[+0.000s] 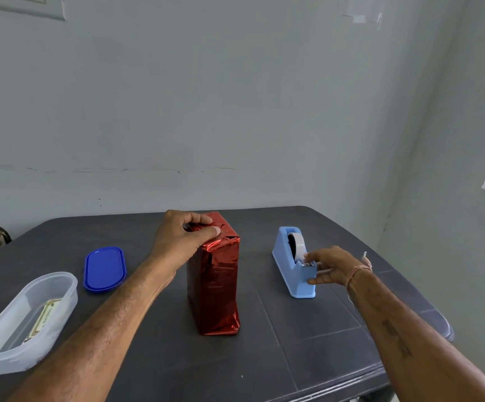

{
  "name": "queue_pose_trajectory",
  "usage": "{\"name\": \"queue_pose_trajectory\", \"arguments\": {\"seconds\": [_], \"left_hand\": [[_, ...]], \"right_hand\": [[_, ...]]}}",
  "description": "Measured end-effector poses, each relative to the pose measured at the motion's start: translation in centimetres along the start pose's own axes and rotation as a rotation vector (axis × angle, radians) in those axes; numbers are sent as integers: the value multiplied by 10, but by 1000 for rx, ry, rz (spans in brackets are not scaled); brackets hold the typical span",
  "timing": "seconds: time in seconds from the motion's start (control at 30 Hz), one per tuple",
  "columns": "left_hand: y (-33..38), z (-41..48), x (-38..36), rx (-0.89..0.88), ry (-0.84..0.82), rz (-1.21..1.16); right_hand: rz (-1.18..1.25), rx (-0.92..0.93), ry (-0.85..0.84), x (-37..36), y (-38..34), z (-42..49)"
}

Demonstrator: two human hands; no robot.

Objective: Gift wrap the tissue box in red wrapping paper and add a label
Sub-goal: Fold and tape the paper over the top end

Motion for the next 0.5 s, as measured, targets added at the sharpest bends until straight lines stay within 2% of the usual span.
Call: {"name": "queue_pose_trajectory", "arguments": {"seconds": [0.23,0.5], "left_hand": [[0,-2,1,7,8,9],[7,-6,-1,-14,-7,-26]], "right_hand": [[112,-52,-6,-5,4,6],[255,21,-12,-8,10,-9]]}}
Point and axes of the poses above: each hand's wrist, its own z-axis towards the middle knuckle, its own x-axis out of the back of the hand, y = z × x, the point moved 10 cm from there along z, towards the middle knuckle, and after that the axes turned 3 degrees about y, right-handed, at the moved point
